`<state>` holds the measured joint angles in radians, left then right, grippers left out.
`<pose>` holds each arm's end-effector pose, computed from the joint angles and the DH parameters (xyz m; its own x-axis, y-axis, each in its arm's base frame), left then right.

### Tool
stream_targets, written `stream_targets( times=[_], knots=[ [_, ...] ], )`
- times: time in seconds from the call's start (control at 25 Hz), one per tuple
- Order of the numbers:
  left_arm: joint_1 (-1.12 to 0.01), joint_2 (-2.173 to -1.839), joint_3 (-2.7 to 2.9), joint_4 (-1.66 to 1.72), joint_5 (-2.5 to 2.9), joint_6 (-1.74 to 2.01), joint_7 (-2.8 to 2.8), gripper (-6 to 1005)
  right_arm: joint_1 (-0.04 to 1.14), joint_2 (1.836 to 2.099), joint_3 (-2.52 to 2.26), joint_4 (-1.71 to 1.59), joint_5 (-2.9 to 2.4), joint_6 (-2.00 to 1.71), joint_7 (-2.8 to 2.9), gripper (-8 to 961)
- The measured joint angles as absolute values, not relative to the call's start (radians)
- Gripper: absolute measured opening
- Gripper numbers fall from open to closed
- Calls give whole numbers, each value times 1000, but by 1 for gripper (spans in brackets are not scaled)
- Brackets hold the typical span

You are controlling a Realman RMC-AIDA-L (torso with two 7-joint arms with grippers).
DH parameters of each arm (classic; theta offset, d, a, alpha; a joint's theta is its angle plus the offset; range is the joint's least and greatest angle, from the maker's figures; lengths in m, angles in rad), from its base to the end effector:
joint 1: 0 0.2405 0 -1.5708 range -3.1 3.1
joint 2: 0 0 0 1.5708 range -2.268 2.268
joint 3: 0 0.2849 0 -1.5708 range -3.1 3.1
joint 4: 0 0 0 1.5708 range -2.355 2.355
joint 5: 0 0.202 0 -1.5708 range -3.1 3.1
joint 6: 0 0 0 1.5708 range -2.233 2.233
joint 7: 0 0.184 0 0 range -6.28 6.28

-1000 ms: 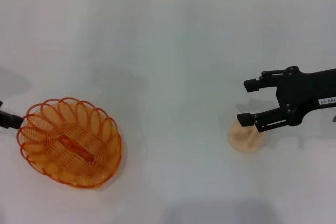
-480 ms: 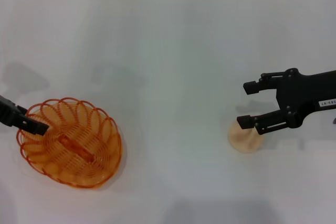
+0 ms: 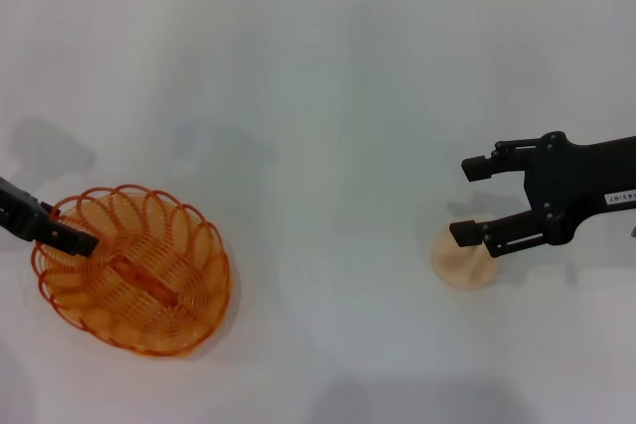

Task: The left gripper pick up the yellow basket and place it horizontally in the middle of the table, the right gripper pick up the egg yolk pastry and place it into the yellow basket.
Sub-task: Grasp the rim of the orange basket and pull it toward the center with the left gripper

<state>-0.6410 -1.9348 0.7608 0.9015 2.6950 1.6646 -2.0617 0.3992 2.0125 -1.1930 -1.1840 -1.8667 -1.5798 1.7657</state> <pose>-0.3377 0.3600 0.0298 0.6145 0.7763 -0.1409 0.7106 -0.6221 -0.3287 0.2163 0.3285 -0.0276 0.9244 -0.2631 -0.2761 -0.2967 -0.9510 -0.0871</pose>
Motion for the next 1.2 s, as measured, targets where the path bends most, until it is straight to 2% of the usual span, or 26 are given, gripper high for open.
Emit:
stream_targets(
  times=[0.08,0.52,0.72,0.96,1.2],
  knots=[
    [-641,-1935,760,901,2695,1659,-2063,851,399,2013,-1192,-1184,-1867,-1580,1766,850],
    [-655,-1945,761,889,2699,1629,-2064,652,403,2013,-1192,-1183,-1867,-1580,1766,849],
    [-663,-1947,761,875,2702,1623,-2062,514,403,2013,-1192,-1187,-1867,-1580,1766,849],
    [-668,-1948,761,863,2704,1621,-2062,481,403,2011,-1192,-1189,-1867,-1580,1768,849],
    [-667,-1952,762,863,2705,1617,-2061,363,403,2011,-1192,-1190,-1867,-1580,1769,849]
  ],
)
